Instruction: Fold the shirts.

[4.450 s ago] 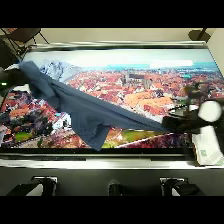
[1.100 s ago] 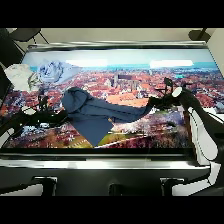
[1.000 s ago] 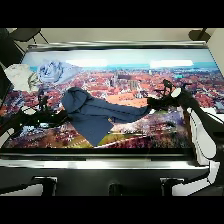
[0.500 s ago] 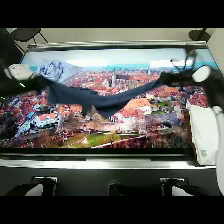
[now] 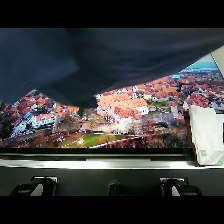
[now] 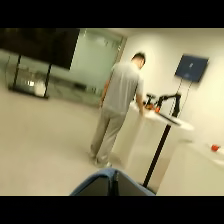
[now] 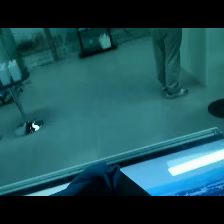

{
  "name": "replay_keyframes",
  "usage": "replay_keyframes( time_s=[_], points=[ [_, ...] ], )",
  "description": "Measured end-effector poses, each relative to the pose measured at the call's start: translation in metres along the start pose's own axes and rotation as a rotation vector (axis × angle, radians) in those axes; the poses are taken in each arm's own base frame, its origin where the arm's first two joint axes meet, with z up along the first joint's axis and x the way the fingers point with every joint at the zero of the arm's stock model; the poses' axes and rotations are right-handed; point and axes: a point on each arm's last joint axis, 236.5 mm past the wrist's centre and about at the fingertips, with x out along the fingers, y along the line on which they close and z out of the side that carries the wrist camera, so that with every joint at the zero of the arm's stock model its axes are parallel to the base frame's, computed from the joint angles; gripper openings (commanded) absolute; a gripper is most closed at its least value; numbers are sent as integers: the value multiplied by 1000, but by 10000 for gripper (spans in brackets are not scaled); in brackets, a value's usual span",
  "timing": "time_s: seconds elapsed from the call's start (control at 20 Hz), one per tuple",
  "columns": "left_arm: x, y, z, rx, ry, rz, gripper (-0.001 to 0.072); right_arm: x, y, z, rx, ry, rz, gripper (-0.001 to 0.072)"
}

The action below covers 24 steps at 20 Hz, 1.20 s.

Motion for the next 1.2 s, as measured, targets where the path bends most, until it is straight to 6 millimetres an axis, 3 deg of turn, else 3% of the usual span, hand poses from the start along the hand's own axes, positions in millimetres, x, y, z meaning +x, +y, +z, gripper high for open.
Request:
replay_keyframes(
  time_s=[0.15, 0.3, 0.4, 0.5, 0.6, 0.7, 0.9, 1.0, 1.1, 1.2],
  points=[
    [-21, -14, 21, 15, -68, -9, 33, -36, -6, 20, 11, -45, -20, 40],
    [-29, -13, 31, 44, -103, 20, 33, -51, -13, 27, -10, -58, -49, 40],
    [-24, 4, 25, 72, -73, 79, 33, -39, -20, 14, -31, -1, -81, 40],
    [-7, 34, -5, 84, 46, 160, 34, -9, -28, -21, -64, 140, -124, 39],
    [20, 79, -64, 68, 254, 245, 34, 35, -41, -86, -112, 377, -180, 39],
    [44, 125, -138, 40, 479, 305, 34, 81, -54, -163, -163, 622, -219, 39],
    [69, 221, -327, -72, 895, 415, 36, 158, -71, -330, -195, 1013, -225, 40],
    [73, 256, -406, -137, 1016, 454, 36, 188, -71, -401, -155, 1107, -203, 41],
    [82, 278, -465, -207, 1074, 467, 35, 213, -70, -450, -87, 1126, -200, 41],
    [102, 296, -499, -262, 1058, 474, 35, 242, -69, -477, -14, 1065, -203, 41]
  ],
)
